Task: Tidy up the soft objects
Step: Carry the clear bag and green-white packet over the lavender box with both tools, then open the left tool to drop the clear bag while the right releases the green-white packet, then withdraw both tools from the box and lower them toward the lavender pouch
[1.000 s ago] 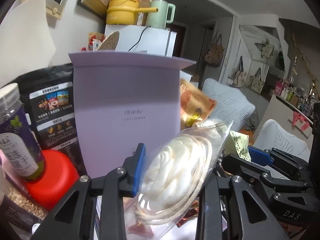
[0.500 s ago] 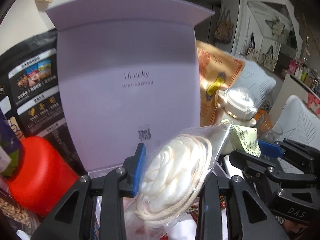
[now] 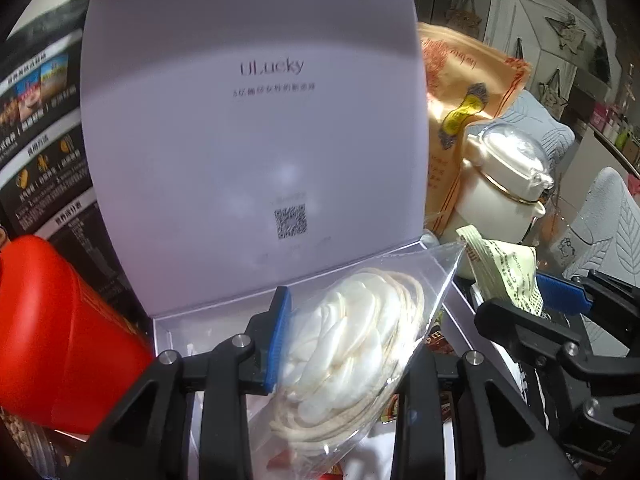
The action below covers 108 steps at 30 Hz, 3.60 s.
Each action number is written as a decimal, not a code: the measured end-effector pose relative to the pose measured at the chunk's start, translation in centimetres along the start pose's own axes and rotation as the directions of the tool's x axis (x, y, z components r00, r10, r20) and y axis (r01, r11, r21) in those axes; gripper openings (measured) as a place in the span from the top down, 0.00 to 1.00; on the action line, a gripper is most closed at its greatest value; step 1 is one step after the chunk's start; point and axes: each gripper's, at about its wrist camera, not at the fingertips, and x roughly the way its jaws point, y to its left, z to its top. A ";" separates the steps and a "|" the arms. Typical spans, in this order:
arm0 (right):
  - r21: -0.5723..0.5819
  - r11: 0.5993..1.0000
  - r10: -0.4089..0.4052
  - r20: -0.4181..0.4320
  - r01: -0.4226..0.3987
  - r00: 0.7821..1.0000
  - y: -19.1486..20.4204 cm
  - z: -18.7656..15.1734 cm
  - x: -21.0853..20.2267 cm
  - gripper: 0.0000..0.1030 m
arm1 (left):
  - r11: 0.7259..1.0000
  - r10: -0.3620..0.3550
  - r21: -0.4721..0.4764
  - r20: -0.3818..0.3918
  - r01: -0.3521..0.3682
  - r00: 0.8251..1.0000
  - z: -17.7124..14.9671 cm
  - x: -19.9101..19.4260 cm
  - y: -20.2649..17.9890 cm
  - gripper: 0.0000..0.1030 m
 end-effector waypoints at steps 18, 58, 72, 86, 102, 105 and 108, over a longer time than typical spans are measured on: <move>0.004 1.000 0.018 -0.026 -0.018 0.999 0.3 0.0 0.8 0.57 | 0.996 0.092 -0.017 -0.042 -0.093 0.995 0.3 1.4 -0.2 0.69; -0.001 0.999 -0.037 0.060 0.037 0.998 1.3 0.6 -5.5 0.52 | 0.993 0.115 -0.022 0.136 -0.113 0.984 1.0 -9.4 -1.0 0.24; -0.007 0.997 -0.073 0.154 0.075 0.985 3.2 -0.3 -13.0 0.51 | 0.996 0.088 -0.011 0.243 -0.088 0.966 0.0 -16.6 -2.5 0.24; -0.024 0.994 -0.096 0.244 0.104 0.965 6.4 -3.1 -20.1 0.49 | 0.997 0.058 0.029 0.321 -0.071 0.945 -2.9 -23.9 -3.4 0.24; -0.017 0.992 -0.117 0.263 0.125 0.958 9.4 -7.9 -23.7 0.36 | 0.998 0.044 0.027 0.290 -0.054 0.956 -7.9 -26.9 -2.6 0.24; -0.007 0.991 -0.124 0.256 0.130 0.959 9.8 -9.3 -23.7 0.33 | 0.998 0.043 0.025 0.276 -0.052 0.960 -9.3 -26.9 -2.3 0.24; 0.005 0.991 -0.130 0.240 0.132 0.962 10.1 -10.5 -23.5 0.33 | 0.999 0.030 0.021 0.245 -0.037 0.969 -10.7 -26.6 -1.9 0.24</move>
